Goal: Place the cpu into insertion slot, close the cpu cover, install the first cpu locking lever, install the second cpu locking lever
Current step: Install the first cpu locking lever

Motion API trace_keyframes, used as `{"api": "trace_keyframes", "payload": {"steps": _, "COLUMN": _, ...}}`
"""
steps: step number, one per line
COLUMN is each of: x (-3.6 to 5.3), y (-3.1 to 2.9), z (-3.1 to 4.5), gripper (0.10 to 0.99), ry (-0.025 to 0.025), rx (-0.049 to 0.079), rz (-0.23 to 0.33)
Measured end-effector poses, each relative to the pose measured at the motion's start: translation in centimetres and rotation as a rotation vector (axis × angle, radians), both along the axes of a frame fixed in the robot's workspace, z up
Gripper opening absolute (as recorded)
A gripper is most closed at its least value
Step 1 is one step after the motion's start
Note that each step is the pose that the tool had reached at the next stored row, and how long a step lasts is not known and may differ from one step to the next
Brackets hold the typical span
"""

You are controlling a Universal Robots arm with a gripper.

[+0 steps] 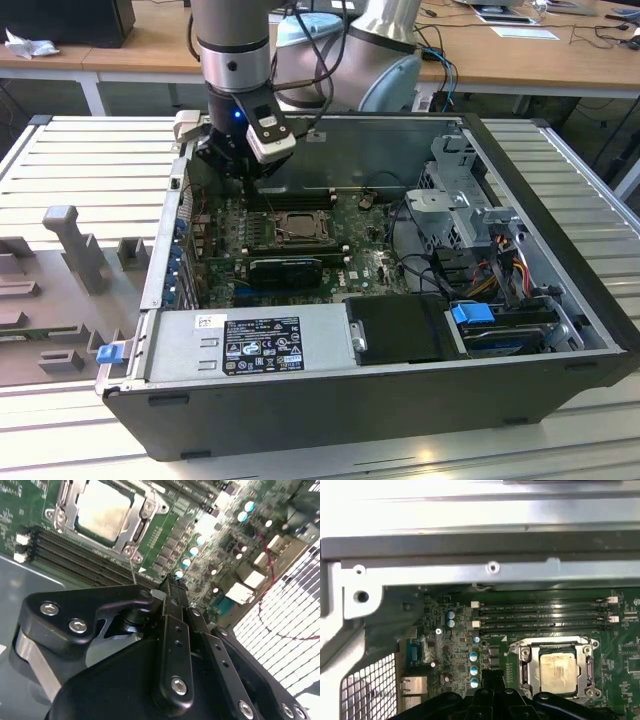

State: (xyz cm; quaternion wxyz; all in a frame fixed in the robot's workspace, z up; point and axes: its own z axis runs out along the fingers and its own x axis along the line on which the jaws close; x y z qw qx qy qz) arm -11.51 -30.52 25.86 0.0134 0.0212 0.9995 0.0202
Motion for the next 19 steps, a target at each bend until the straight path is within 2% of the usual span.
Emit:
{"api": "trace_keyframes", "payload": {"steps": 1, "x": 0.0, "y": 0.5, "z": -0.06, "gripper": 0.106, "ry": 0.0, "rx": 0.0, "rz": 0.003}}
{"api": "trace_keyframes", "payload": {"steps": 6, "x": 0.06, "y": 1.75, "z": -0.21, "gripper": 0.106, "ry": 0.0, "rx": 0.0, "rz": 0.012}}
{"api": "trace_keyframes", "payload": {"steps": 9, "x": 0.72, "y": 1.85, "z": -0.23, "gripper": 0.106, "ry": 0.0, "rx": 0.0, "rz": 0.018}}
{"api": "trace_keyframes", "payload": {"steps": 12, "x": 1.95, "y": 1.88, "z": -0.25, "gripper": 0.106, "ry": 0.0001, "rx": 0.0, "rz": 0.023}}
{"api": "trace_keyframes", "payload": {"steps": 13, "x": 2.87, "y": 1.88, "z": -0.3, "gripper": 0.106, "ry": 0.0001, "rx": 0.0, "rz": 0.026}}
{"api": "trace_keyframes", "payload": {"steps": 16, "x": 4.43, "y": 1.88, "z": -0.4, "gripper": 0.106, "ry": 0.0003, "rx": 0.0, "rz": 0.031}}
{"api": "trace_keyframes", "payload": {"steps": 19, "x": 5.61, "y": 1.88, "z": -0.46, "gripper": 0.106, "ry": 0.0004, "rx": 0.001, "rz": 0.035}}
